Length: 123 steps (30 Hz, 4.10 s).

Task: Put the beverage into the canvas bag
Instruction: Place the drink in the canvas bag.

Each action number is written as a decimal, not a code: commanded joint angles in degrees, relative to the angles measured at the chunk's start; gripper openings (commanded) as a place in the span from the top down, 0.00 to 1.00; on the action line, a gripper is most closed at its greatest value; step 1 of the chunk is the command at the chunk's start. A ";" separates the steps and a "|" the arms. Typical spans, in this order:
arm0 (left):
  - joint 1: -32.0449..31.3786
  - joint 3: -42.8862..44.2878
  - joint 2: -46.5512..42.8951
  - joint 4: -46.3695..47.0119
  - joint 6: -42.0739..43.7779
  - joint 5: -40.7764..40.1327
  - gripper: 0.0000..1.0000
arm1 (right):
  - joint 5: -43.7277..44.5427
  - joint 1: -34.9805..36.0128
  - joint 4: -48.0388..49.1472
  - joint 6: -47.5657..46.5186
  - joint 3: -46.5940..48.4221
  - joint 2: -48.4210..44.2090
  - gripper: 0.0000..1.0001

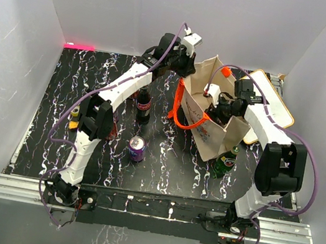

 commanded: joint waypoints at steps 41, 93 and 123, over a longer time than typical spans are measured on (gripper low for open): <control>0.11 5.78 0.96 6.72 5.87 -11.31 1.00 | -21.34 -1.73 -27.10 -37.34 0.19 -4.30 0.92; -1.83 -3.19 -3.60 5.52 5.92 -2.22 1.00 | -25.24 -1.26 -23.45 -45.16 -4.83 -3.73 0.32; -1.97 -3.62 -4.40 5.44 5.90 -1.03 1.00 | -25.39 -1.27 -21.13 -40.92 -5.13 -6.05 0.09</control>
